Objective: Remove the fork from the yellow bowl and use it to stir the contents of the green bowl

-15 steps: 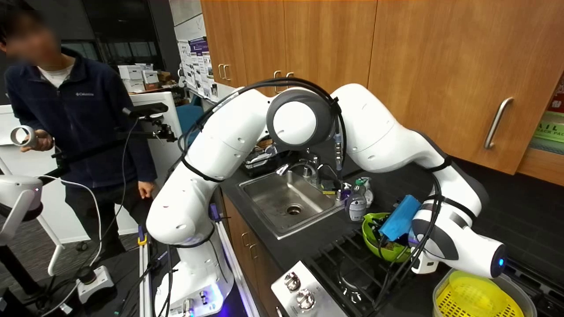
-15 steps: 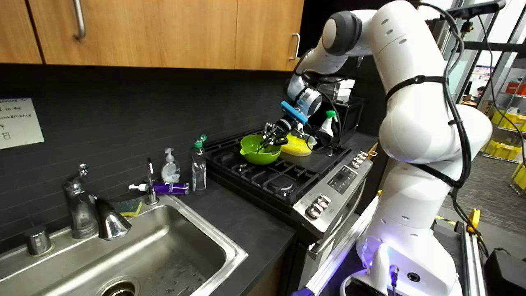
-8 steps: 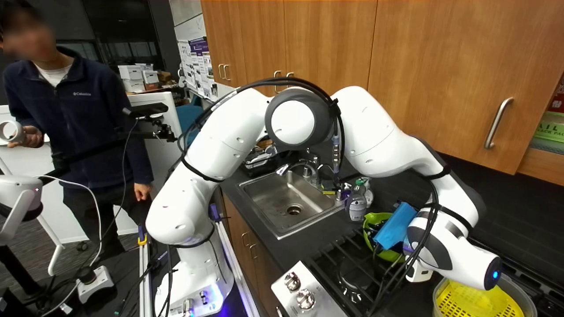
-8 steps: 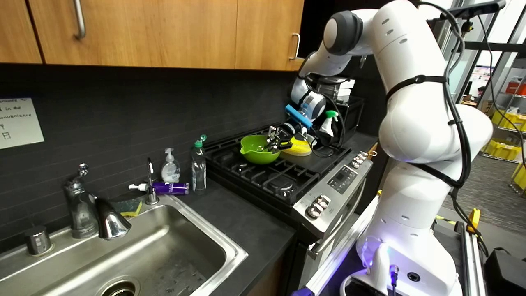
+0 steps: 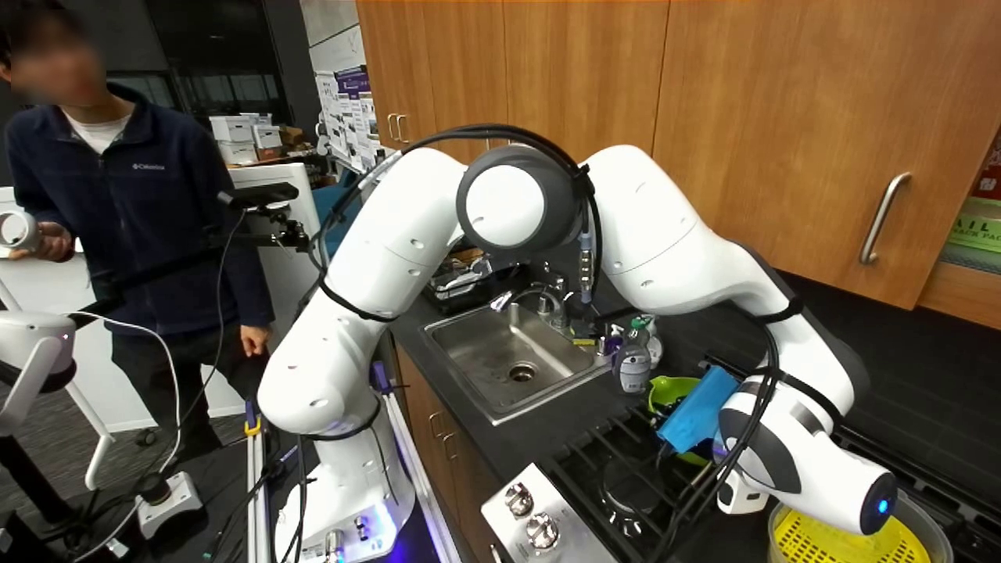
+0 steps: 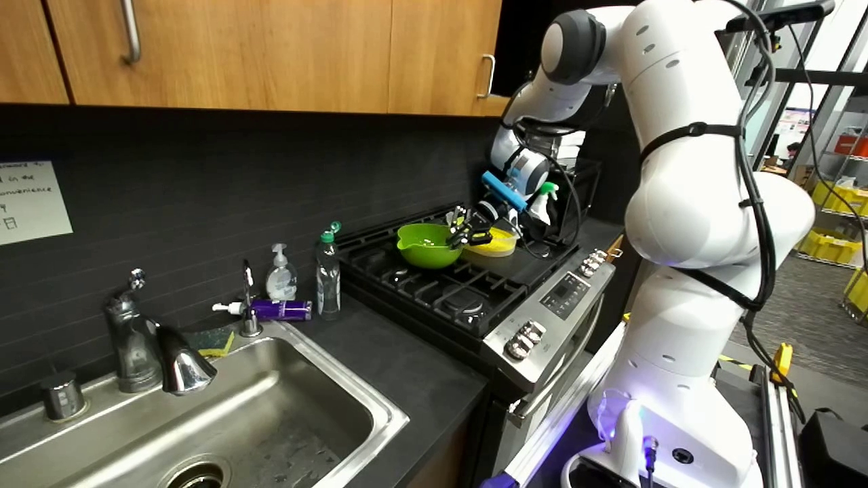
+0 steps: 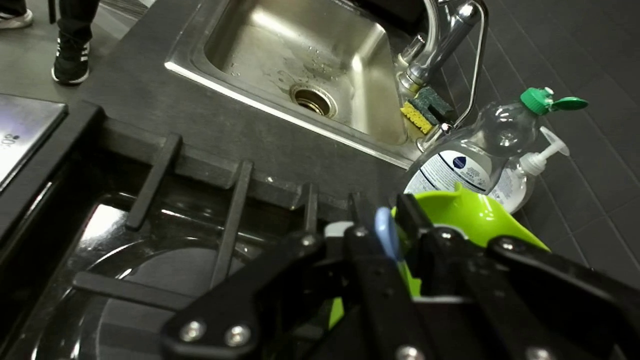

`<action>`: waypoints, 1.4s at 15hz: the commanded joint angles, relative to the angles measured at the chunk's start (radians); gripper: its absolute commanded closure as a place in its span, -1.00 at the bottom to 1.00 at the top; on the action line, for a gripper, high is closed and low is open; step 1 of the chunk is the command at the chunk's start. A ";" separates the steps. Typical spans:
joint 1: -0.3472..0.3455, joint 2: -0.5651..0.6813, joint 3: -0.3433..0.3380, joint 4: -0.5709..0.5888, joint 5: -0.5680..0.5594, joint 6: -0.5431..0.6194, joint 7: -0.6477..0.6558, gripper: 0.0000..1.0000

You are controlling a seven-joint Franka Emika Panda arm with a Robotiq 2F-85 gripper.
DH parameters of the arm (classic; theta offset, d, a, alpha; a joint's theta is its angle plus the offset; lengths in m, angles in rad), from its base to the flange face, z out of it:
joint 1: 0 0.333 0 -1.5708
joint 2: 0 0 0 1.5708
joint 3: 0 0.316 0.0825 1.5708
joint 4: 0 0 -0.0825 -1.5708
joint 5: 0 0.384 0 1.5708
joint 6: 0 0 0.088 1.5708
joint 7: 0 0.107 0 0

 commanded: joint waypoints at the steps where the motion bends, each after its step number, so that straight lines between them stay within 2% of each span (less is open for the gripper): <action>1: 0.006 -0.056 -0.012 -0.051 0.004 0.012 -0.004 0.90; 12: 0.054 -0.063 -0.009 0.030 -0.061 0.018 0.058 0.90; 13: 0.059 -0.060 -0.008 0.042 -0.073 0.013 0.074 0.09; 14: 0.064 -0.059 -0.007 0.050 -0.088 0.016 0.082 0.05; 15: 0.070 -0.060 -0.007 0.056 -0.100 0.024 0.086 0.81; 16: 0.072 -0.060 -0.005 0.062 -0.111 0.025 0.090 0.80; 19: 0.073 -0.056 0.000 0.078 -0.136 0.027 0.097 1.00; 21: 0.070 -0.055 0.002 0.084 -0.145 0.025 0.099 1.00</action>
